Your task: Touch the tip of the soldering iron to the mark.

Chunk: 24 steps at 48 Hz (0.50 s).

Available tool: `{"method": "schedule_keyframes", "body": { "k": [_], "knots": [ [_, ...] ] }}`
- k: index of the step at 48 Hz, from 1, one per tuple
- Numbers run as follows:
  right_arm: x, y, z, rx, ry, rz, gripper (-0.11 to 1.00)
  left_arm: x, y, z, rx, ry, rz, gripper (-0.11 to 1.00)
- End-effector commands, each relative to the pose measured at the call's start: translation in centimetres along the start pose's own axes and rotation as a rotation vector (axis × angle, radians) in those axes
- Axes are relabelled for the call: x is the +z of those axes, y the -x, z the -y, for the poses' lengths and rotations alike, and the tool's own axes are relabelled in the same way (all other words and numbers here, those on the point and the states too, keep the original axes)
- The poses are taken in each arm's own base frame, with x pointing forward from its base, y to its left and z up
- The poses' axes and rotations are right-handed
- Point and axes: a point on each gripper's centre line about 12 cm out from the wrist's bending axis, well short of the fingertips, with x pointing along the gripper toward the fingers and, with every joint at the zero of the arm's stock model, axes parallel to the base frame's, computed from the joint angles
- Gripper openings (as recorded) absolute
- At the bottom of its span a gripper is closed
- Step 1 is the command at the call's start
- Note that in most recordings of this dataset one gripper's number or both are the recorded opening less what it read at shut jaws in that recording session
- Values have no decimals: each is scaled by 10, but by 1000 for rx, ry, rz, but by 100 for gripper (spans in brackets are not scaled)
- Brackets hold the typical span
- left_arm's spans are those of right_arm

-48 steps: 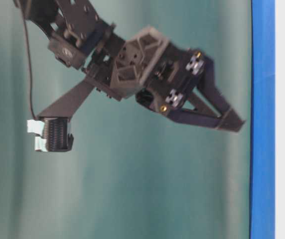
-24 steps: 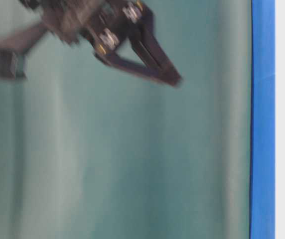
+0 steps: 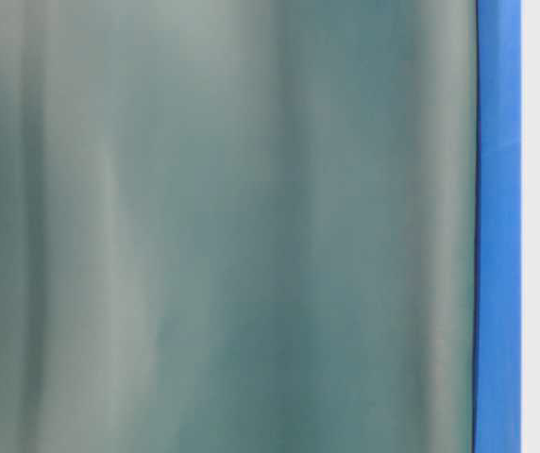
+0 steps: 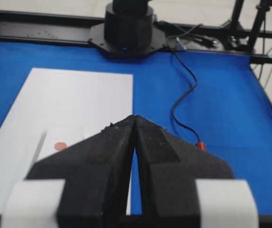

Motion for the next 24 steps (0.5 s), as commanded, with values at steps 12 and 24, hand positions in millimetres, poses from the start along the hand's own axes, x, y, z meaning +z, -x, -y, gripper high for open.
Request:
{"method": "schedule_keyframes", "body": {
  "k": [12, 24],
  "knots": [
    [-30, 32, 14, 15, -17, 76, 85, 6, -1, 0, 0, -3, 15, 0],
    [-54, 34, 19, 15, -17, 69, 82, 4, -1, 0, 0, -3, 11, 0]
  ]
}}
